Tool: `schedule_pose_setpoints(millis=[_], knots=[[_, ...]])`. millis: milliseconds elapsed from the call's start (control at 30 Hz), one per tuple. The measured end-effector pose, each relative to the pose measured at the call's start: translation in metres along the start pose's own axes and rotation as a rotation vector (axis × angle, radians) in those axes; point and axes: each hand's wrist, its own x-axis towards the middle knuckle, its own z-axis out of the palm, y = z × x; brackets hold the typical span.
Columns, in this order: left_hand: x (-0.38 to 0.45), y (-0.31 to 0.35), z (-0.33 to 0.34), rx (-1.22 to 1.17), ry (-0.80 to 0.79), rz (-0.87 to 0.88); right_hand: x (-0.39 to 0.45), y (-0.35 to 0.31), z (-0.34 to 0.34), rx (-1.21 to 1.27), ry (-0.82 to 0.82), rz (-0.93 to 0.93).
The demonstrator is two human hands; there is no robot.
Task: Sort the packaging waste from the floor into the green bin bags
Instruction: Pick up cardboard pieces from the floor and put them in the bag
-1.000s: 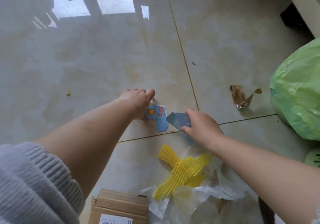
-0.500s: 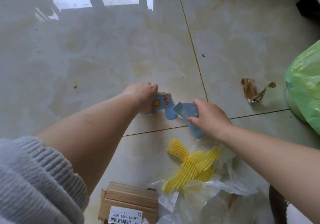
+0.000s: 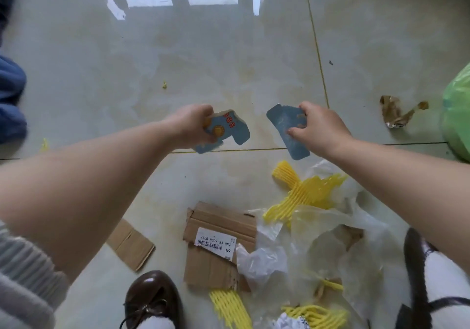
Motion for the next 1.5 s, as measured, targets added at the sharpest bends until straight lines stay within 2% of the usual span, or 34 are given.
schedule_pose_setpoints(millis=[100, 200, 333, 500, 600, 767, 867, 1000, 1167, 1233, 1300, 1333, 1400, 1433, 1500], knots=[[-0.036, -0.012, 0.005, -0.041, -0.048, -0.017, -0.028, -0.010, 0.005, 0.067, 0.019, -0.022], [-0.077, -0.020, 0.022, -0.057, -0.199, -0.024, -0.065, -0.015, 0.012, 0.159, 0.046, -0.037], [-0.116, -0.029, 0.065, 0.188, -0.306, 0.086, -0.115, -0.008, 0.027, 0.263, 0.043, -0.027], [-0.136, -0.026, 0.105, 0.450, -0.212, 0.341, -0.153, 0.000, 0.050, 0.278, -0.007, 0.023], [-0.134, -0.021, 0.115, 0.488, -0.186, 0.326, -0.166, 0.000, 0.058, 0.281, -0.032, 0.037], [-0.129, -0.018, 0.120, 0.493, -0.032, 0.351, -0.169, 0.005, 0.062, 0.222, -0.048, 0.054], [-0.135, -0.022, 0.114, 0.373, 0.072, 0.339, -0.159, -0.003, 0.059, 0.272, -0.014, 0.075], [-0.145, -0.033, 0.089, -0.100, 0.071, 0.136, -0.156, -0.020, 0.057, 0.378, -0.024, 0.029], [-0.160, -0.071, 0.041, -0.364, 0.056, -0.073, -0.163, -0.043, 0.068, 0.435, -0.163, -0.013], [-0.170, -0.101, 0.027, -0.440, -0.037, -0.179, -0.164, -0.051, 0.082, 0.357, -0.265, -0.044], [-0.181, -0.134, 0.023, -0.299, -0.162, -0.247, -0.166, -0.059, 0.100, 0.112, -0.406, -0.109], [-0.185, -0.148, 0.025, -0.085, -0.243, -0.237, -0.168, -0.061, 0.109, -0.055, -0.457, -0.168], [-0.190, -0.166, 0.036, 0.381, -0.344, -0.113, -0.173, -0.062, 0.126, -0.318, -0.501, -0.305], [-0.191, -0.171, 0.043, 0.516, -0.351, -0.033, -0.176, -0.060, 0.132, -0.408, -0.499, -0.352], [-0.191, -0.170, 0.051, 0.634, -0.347, 0.081, -0.181, -0.054, 0.142, -0.536, -0.453, -0.410]])
